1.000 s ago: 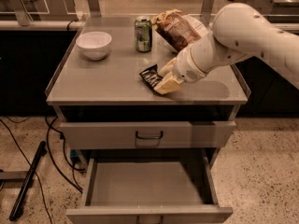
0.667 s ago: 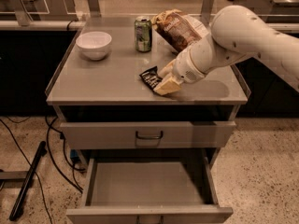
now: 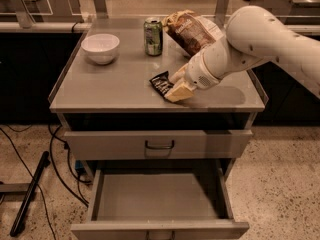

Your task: Pick rxbar chocolate from middle drawer and place on counter

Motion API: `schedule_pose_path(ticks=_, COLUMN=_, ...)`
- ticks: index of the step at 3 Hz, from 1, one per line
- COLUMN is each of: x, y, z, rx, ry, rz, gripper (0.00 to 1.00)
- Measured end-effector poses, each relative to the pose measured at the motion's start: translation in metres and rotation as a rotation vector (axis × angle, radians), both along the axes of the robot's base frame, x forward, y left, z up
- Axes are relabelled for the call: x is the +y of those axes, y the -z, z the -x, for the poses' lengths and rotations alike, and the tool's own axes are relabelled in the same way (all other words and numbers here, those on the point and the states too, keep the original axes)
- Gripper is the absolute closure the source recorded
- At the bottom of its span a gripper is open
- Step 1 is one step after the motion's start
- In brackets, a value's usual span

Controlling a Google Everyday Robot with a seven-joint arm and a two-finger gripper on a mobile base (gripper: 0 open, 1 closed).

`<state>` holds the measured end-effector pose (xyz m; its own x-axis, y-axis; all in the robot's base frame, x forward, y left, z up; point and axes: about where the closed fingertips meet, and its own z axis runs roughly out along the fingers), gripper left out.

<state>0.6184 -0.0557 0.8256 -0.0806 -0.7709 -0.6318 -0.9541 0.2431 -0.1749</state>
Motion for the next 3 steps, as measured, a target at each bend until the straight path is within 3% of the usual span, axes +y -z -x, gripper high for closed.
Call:
schedule_pose_path(ticks=2, x=-0.0006, y=-0.0018, z=0.0005, rx=0.017, ry=0.022, rz=0.007, gripper=0.12)
schedule_pose_path(ticks=3, x=0.0004, y=-0.0062, z=-0.0032, rx=0.022, ry=0.044, rz=0.014, gripper=0.0)
